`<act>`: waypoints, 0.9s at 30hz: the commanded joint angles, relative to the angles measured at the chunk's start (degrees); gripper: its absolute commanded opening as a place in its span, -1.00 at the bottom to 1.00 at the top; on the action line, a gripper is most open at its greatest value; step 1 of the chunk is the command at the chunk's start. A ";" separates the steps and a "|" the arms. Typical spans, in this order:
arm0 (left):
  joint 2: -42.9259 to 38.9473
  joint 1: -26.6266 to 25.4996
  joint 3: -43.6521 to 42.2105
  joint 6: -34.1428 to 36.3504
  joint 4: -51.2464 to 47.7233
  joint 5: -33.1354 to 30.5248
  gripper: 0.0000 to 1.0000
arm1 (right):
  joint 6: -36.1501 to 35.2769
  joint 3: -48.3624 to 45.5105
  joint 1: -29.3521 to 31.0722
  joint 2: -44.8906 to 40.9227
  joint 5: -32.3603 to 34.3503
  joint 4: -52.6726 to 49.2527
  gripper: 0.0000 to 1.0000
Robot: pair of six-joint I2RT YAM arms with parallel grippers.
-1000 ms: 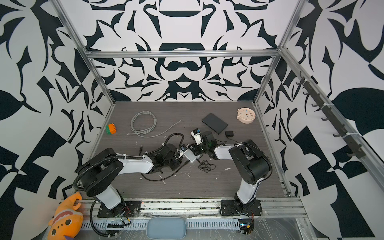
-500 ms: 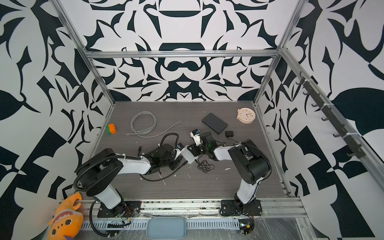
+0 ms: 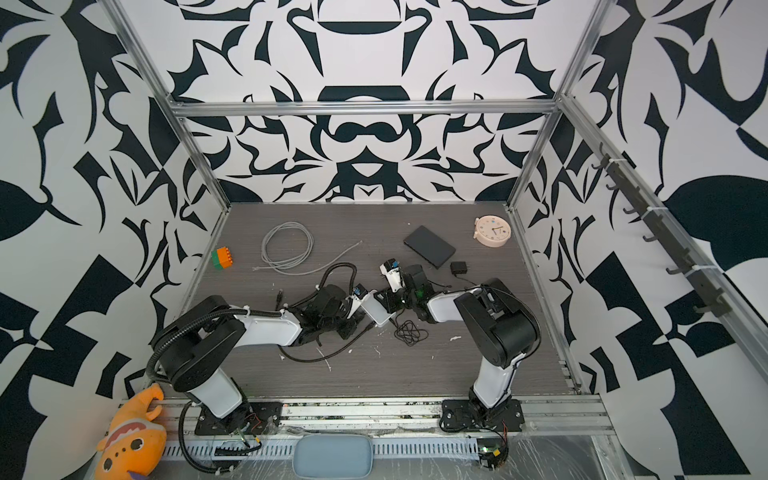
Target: Insert the plug into the switch port
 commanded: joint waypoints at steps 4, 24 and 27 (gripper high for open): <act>2.59 1.41 8.29 0.78 13.01 -0.05 -1.00 | 2.64 -2.98 12.32 2.93 -22.74 -11.21 -0.55; -2.98 1.70 3.78 7.93 -2.65 4.93 -1.00 | -2.75 5.32 -0.02 -1.37 -11.99 -31.13 -0.09; -3.35 1.89 2.67 7.82 -1.93 4.92 -1.00 | -5.41 6.33 -0.50 -0.61 -14.73 -35.01 -0.09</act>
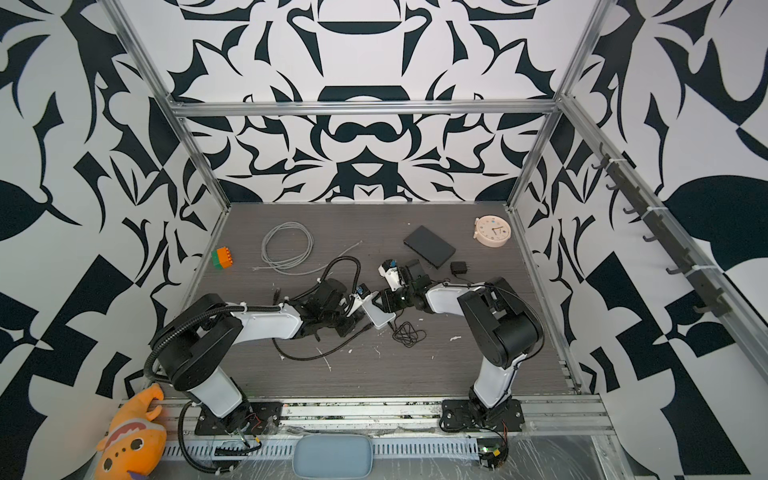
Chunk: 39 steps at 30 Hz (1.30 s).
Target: Insert the plug into the switch port
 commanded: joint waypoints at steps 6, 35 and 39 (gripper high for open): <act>0.28 0.59 1.37 1.44 6.27 2.81 -1.00 | -2.93 1.25 1.54 6.14 -13.23 -17.55 -0.10; 4.65 1.44 4.07 -2.70 27.02 1.38 -1.00 | 5.40 -4.60 16.47 7.33 -19.50 -8.51 -0.38; 4.56 2.07 5.21 -4.40 27.03 2.54 -1.00 | 7.09 -6.10 17.66 7.36 -20.00 -5.29 -0.41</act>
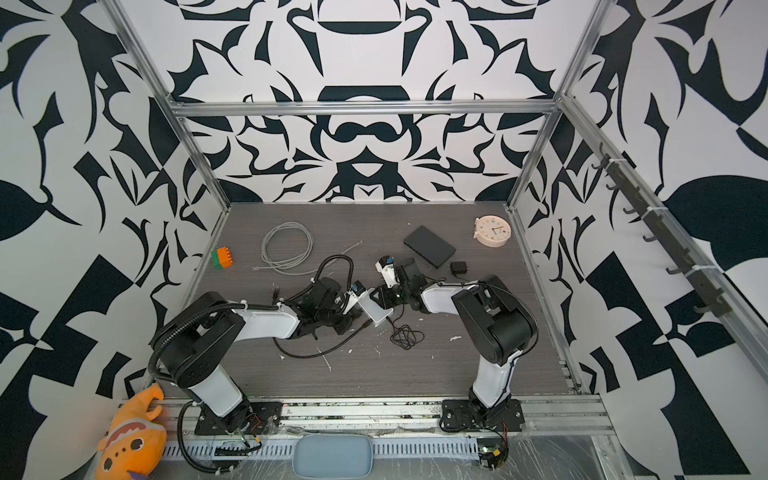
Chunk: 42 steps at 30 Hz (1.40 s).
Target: Insert the plug into the switch port
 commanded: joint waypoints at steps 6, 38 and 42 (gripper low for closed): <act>2.34 0.35 6.62 -1.05 16.81 3.50 -1.00 | 4.02 -7.41 12.75 2.43 -25.19 -11.72 -0.31; 3.19 0.35 3.58 6.93 10.13 7.12 -1.00 | -8.07 10.84 5.35 7.83 -8.82 -46.36 -0.19; 4.99 0.35 2.58 4.79 17.11 7.84 -1.00 | -7.34 9.51 6.67 8.14 -10.66 -45.10 -0.27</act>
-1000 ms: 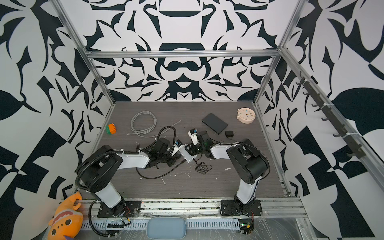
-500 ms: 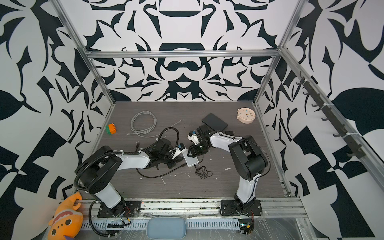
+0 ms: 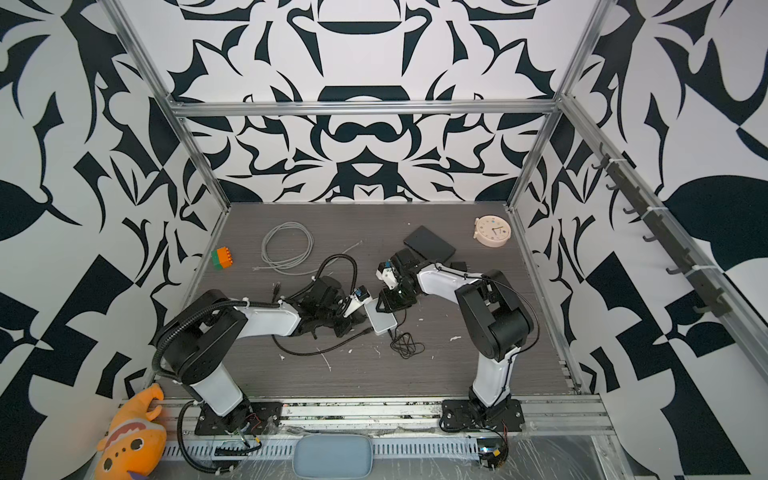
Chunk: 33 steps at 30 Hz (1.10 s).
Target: Insert the plug into the switch port
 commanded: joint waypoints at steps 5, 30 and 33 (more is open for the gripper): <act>6.56 -0.86 2.67 -3.74 21.62 -0.31 -1.00 | 1.23 -6.43 10.02 6.77 -10.21 -4.46 -0.32; 2.88 -0.17 6.32 -4.64 9.72 -0.33 -1.00 | 9.71 -5.81 7.91 1.99 -6.55 1.90 -0.20; 0.36 0.16 6.43 -4.77 3.93 -1.46 -0.86 | 9.46 -1.57 5.58 1.61 -3.69 -0.05 -0.12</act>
